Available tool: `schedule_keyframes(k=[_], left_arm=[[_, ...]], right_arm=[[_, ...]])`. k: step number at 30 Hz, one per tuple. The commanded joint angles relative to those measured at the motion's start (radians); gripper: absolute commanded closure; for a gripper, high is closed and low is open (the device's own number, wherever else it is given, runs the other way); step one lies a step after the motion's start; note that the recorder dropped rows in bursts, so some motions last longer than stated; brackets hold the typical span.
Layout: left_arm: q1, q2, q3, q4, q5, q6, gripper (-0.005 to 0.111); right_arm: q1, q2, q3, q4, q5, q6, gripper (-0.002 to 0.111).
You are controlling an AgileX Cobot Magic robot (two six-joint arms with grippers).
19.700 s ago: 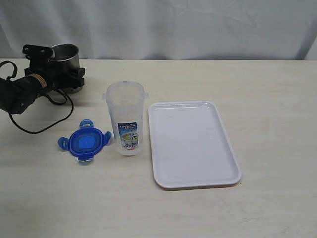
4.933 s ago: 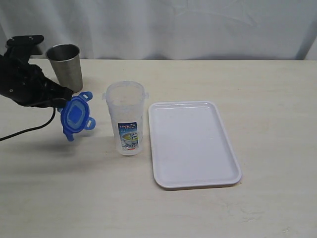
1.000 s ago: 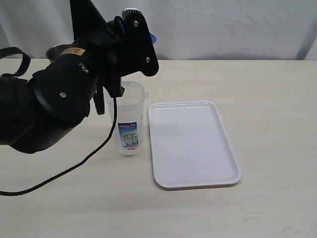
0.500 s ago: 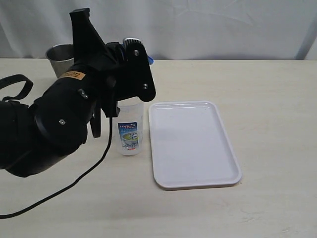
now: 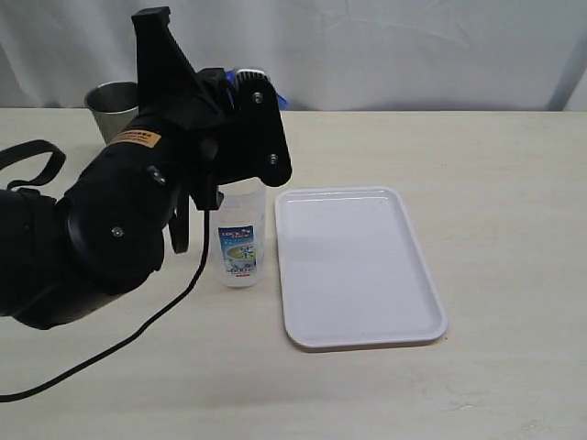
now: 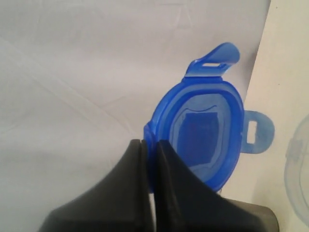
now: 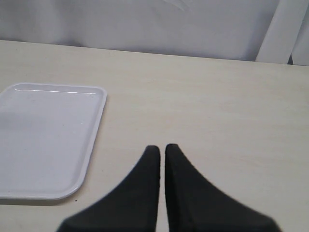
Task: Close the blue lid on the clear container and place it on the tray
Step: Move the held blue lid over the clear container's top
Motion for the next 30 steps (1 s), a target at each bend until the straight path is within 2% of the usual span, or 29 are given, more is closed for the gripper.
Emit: schedule_keyframes(k=[1,6,9,13,18,23,30], left_arm=[[0.028,-0.005,0.002,0.005,0.010,0.030,0.107],[0.046,-0.004,0.002,-0.029,0.036,0.030,0.107],[0.046,-0.002,0.002,-0.060,0.141,0.030,0.107],[0.046,-0.002,0.002,-0.056,0.072,0.030,0.107],[0.044,-0.002,0.002,-0.066,0.076,0.030,0.107],[0.010,-0.002,0.002,-0.081,0.067,0.030,0.107],[0.010,-0.002,0.002,-0.113,0.069,0.030,0.107]], right_arm=[[0.000,-0.005,0.003,-0.001,-0.004,0.000,0.104],[0.000,-0.005,0.003,-0.001,-0.004,0.000,0.104],[0.000,-0.005,0.003,-0.001,-0.004,0.000,0.104],[0.000,-0.005,0.003,-0.001,-0.004,0.000,0.104],[0.000,-0.005,0.003,-0.001,-0.004,0.000,0.104],[0.000,-0.005,0.003,-0.001,-0.004,0.000,0.104],[0.000,-0.005,0.003,-0.001,-0.004,0.000,0.104]])
